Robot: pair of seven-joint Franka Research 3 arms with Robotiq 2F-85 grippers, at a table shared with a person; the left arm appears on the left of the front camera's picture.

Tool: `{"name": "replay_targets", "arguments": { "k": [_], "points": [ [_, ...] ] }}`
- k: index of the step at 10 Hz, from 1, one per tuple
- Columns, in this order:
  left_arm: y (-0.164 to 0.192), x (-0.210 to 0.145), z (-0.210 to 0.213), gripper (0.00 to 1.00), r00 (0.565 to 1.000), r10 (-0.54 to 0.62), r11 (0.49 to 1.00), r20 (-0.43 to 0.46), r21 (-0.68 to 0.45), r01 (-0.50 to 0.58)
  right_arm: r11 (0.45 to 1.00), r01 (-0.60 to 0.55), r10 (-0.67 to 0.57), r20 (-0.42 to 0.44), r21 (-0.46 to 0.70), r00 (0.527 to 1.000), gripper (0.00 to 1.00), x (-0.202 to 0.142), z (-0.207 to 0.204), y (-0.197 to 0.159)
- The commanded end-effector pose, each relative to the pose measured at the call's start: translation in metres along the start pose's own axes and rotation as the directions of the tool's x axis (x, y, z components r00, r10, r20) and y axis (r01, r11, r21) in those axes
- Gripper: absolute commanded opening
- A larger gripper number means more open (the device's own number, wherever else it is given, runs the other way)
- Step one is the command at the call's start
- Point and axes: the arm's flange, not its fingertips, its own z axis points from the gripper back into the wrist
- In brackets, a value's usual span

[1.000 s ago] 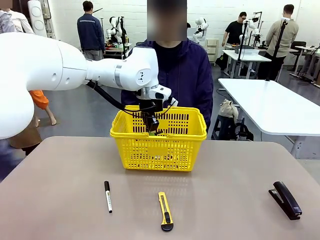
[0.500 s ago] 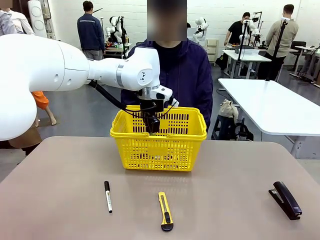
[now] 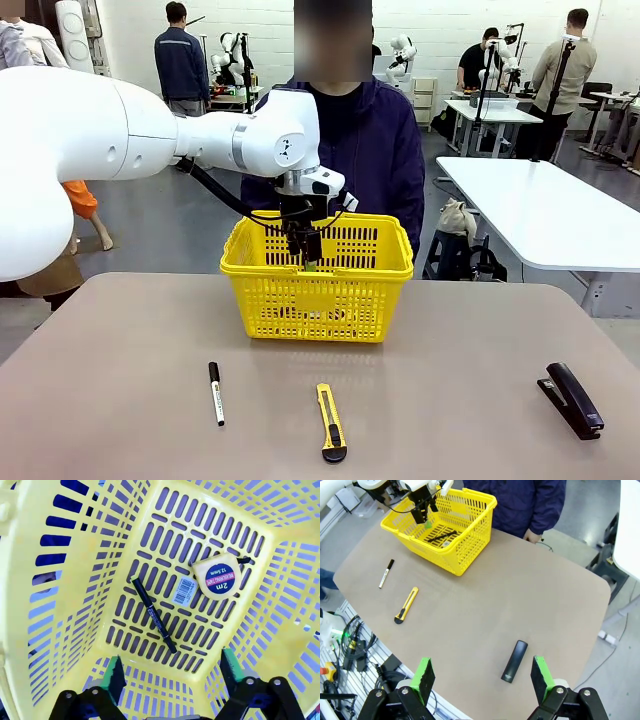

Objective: Place the items the person wants into the basket.
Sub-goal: Pick up the item the person points to and place it in the Market Basket.

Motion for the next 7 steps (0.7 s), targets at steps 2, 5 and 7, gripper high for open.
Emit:
{"name": "replay_targets", "arguments": {
  "k": [2,5,7],
  "points": [
    [0.003,0.003,0.010,1.00,1.000,-0.014,1.000,-0.024,0.001,0.014,1.000,0.010,-0.011,-0.019,-0.029,1.000,1.00,0.000,-0.002,0.000],
    [-0.023,-0.048,0.080,1.00,0.999,0.052,0.998,-0.005,0.043,-0.051,1.000,0.010,-0.011,-0.019,-0.029,1.000,1.00,0.000,-0.002,0.000],
    [-0.045,-0.130,0.130,1.00,0.988,0.127,0.986,0.087,0.094,-0.135,1.000,0.010,-0.011,-0.019,-0.029,1.000,1.00,0.000,-0.002,0.000]
  ]
}}
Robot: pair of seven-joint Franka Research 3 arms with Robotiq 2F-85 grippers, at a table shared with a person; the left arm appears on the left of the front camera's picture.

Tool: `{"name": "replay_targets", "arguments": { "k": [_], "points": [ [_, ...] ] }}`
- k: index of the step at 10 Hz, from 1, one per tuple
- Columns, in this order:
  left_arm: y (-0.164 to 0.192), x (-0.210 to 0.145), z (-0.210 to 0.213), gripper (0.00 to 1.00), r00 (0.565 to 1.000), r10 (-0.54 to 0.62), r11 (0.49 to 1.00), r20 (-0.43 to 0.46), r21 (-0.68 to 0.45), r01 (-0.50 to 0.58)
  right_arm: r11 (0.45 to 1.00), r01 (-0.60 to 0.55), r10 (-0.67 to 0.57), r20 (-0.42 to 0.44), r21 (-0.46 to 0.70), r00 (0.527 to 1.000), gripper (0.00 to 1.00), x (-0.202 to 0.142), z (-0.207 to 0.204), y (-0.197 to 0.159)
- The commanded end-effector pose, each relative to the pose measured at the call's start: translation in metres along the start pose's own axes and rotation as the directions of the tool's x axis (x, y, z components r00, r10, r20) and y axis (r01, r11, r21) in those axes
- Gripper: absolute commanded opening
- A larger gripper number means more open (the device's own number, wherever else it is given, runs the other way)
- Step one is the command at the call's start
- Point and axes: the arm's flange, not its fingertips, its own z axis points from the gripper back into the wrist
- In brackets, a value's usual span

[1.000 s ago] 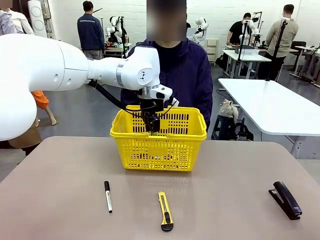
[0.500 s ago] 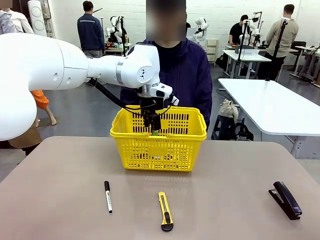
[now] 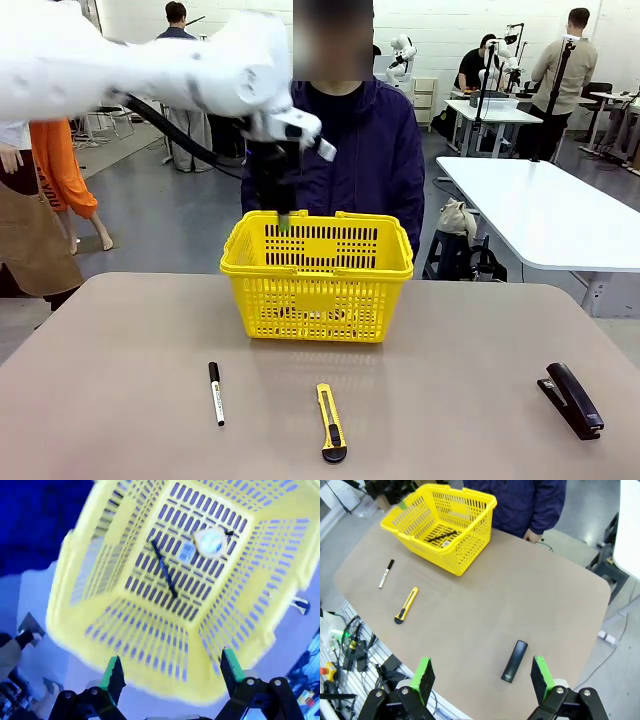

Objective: Place the items the person wants into the basket.
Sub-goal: Pick up the item the person points to and place it in the Market Basket.

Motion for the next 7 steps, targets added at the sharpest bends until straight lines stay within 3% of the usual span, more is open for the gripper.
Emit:
{"name": "replay_targets", "arguments": {
  "k": [1,3,5,7],
  "points": [
    [-0.026,-0.111,0.033,1.00,0.990,0.093,0.995,0.110,0.030,-0.097,1.000,0.009,-0.010,-0.019,-0.030,1.000,1.00,0.000,-0.002,0.000],
    [-0.042,-0.191,0.062,1.00,0.963,0.168,0.978,0.213,0.085,-0.189,1.000,0.009,-0.010,-0.019,-0.030,1.000,1.00,0.000,-0.002,0.000],
    [-0.047,-0.232,0.066,1.00,0.922,0.266,0.951,0.282,0.082,-0.300,1.000,0.009,-0.010,-0.019,-0.030,1.000,1.00,0.000,-0.002,0.000],
    [-0.031,-0.252,0.057,1.00,0.888,0.352,0.927,0.296,0.022,-0.375,1.000,0.009,-0.010,-0.019,-0.030,1.000,1.00,0.000,-0.002,0.000]
  ]
}}
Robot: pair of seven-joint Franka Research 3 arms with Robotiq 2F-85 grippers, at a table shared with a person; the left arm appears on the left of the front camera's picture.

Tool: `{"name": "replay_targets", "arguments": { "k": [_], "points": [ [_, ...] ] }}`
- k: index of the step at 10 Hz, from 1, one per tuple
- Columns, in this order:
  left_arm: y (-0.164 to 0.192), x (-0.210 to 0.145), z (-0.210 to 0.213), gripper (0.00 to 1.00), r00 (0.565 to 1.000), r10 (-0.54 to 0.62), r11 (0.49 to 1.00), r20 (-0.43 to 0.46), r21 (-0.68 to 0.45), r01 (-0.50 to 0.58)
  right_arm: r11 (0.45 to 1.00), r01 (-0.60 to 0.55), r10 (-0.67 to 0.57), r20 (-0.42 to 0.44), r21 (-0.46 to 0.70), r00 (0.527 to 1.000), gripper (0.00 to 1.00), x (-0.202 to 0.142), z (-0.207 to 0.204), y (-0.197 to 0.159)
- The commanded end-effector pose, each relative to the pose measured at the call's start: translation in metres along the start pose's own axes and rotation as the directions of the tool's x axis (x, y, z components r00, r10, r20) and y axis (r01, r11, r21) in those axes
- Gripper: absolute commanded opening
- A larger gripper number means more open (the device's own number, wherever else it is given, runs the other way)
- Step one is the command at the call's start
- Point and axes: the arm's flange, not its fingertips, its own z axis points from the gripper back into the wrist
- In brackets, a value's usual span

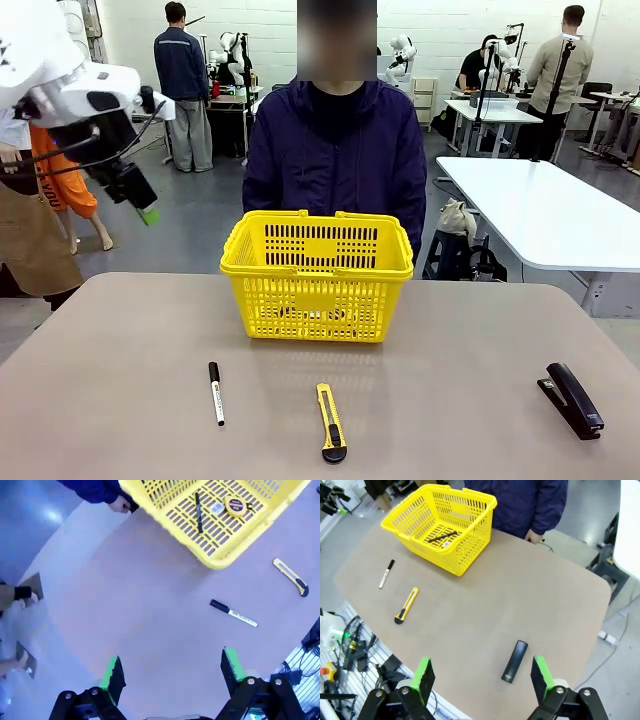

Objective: Place the items the person wants into the basket.
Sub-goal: Pick up the item the person points to and place it in the Market Basket.

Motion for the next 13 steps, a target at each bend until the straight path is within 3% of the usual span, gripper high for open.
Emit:
{"name": "replay_targets", "arguments": {
  "k": [1,2,3,13],
  "points": [
    [0.017,0.003,-0.017,1.00,0.997,0.071,0.995,0.041,-0.069,-0.068,0.999,0.009,-0.010,-0.021,-0.030,1.000,1.00,0.000,-0.002,0.000],
    [0.036,0.001,-0.026,1.00,0.996,0.092,0.988,0.021,-0.124,-0.089,0.999,0.009,-0.010,-0.021,-0.030,1.000,1.00,0.000,-0.002,0.000],
    [0.009,-0.006,-0.009,1.00,0.999,0.032,0.999,0.004,-0.019,-0.032,0.999,0.009,-0.010,-0.021,-0.030,1.000,1.00,0.000,-0.002,0.000],
    [0.009,-0.006,-0.009,1.00,0.999,0.032,0.999,0.004,-0.019,-0.032,0.999,0.009,-0.010,-0.021,-0.030,1.000,1.00,0.000,-0.002,0.000]
  ]
}}
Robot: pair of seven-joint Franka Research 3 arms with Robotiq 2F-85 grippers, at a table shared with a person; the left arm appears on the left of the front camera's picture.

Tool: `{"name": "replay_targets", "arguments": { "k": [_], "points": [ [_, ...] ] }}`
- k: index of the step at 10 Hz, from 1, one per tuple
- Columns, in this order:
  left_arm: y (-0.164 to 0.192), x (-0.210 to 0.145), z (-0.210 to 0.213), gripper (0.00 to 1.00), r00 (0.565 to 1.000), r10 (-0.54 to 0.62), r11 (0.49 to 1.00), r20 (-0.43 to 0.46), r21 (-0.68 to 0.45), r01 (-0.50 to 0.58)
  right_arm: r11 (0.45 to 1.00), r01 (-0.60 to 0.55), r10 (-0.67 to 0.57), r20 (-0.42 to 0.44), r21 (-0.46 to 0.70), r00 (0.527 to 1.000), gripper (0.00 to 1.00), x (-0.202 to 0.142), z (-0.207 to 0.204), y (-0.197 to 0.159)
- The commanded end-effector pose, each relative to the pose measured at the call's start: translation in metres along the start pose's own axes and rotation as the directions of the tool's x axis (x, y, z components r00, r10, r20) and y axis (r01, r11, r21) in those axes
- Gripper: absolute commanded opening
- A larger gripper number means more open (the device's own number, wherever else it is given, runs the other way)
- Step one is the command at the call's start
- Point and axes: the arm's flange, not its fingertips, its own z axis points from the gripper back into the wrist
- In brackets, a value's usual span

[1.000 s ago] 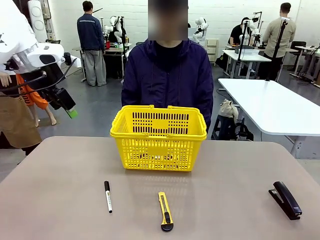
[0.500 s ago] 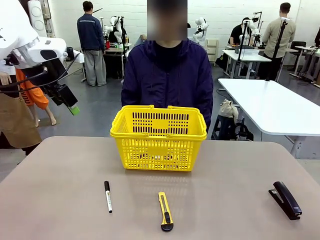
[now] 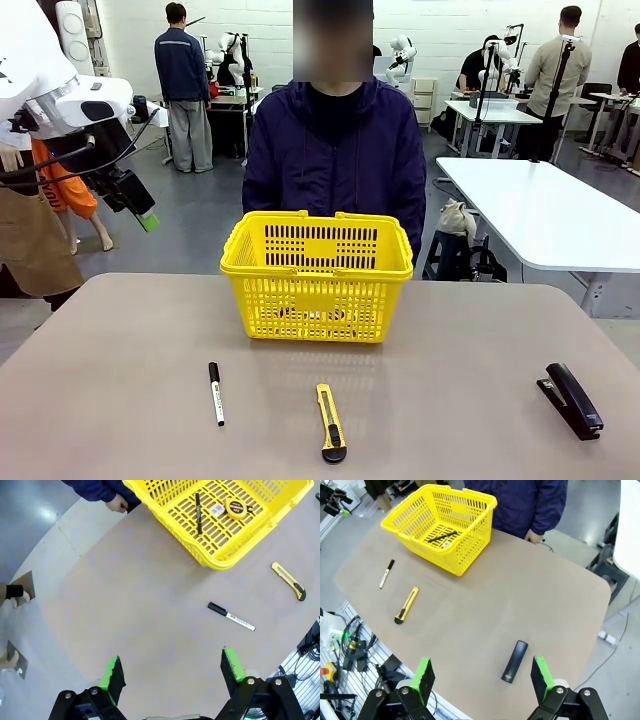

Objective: Place the items the person wants into the basket.
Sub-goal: Pick up the item the person points to and place it in the Market Basket.

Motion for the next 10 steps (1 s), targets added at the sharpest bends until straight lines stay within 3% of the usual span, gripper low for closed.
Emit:
{"name": "replay_targets", "arguments": {
  "k": [1,3,4,6,8,10],
  "points": [
    [0.000,0.000,0.000,1.00,1.000,0.000,1.000,0.000,0.000,0.000,0.999,0.009,-0.010,-0.020,-0.030,1.000,1.00,0.000,-0.002,0.000],
    [0.028,-0.042,0.058,1.00,0.995,0.072,0.976,0.074,-0.212,-0.055,0.999,0.009,-0.010,-0.020,-0.030,1.000,1.00,0.000,-0.002,0.000],
    [0.059,-0.053,0.093,1.00,0.990,0.062,0.954,0.130,-0.299,-0.020,0.999,0.009,-0.010,-0.020,-0.030,1.000,1.00,0.000,-0.002,0.000],
    [0.083,-0.103,0.136,1.00,0.937,0.085,0.942,0.340,-0.333,0.035,0.999,0.009,-0.010,-0.020,-0.030,1.000,1.00,0.000,-0.002,0.000],
    [0.140,-0.128,0.146,1.00,0.867,0.137,0.929,0.480,-0.366,0.056,0.999,0.009,-0.010,-0.020,-0.030,1.000,1.00,0.000,-0.002,0.000],
    [0.146,-0.142,0.143,1.00,0.877,0.136,0.935,0.461,-0.353,0.041,0.999,0.009,-0.010,-0.020,-0.030,1.000,1.00,0.000,-0.002,0.000]
  ]
}}
